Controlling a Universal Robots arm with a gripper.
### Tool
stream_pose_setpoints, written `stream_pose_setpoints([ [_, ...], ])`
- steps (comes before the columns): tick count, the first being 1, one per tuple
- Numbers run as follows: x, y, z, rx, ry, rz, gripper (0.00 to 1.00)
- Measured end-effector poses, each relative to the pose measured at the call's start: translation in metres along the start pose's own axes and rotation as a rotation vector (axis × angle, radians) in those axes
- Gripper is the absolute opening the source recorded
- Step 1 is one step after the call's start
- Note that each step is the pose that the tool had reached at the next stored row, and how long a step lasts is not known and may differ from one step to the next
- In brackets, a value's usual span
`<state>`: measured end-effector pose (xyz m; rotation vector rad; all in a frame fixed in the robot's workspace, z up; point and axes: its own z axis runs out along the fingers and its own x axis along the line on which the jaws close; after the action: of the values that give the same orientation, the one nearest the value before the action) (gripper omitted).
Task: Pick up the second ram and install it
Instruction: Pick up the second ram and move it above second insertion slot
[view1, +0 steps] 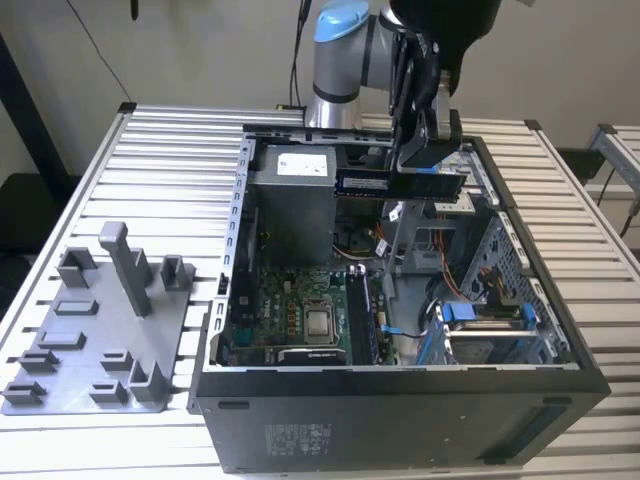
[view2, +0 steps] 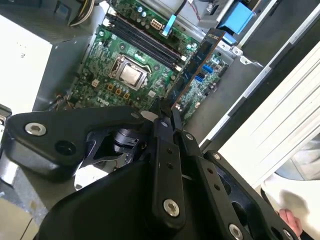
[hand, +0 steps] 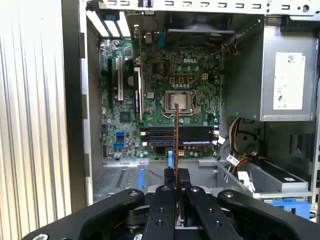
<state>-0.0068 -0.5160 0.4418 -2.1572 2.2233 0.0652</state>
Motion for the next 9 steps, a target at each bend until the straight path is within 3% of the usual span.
stream_pose_setpoints([
  [4,-0.0030,0.0001,0.0002,0.0000,0.0000,0.000,0.14],
  [9,-0.0151,0.0003,0.0009,0.0000,0.0000,0.000,0.14],
])
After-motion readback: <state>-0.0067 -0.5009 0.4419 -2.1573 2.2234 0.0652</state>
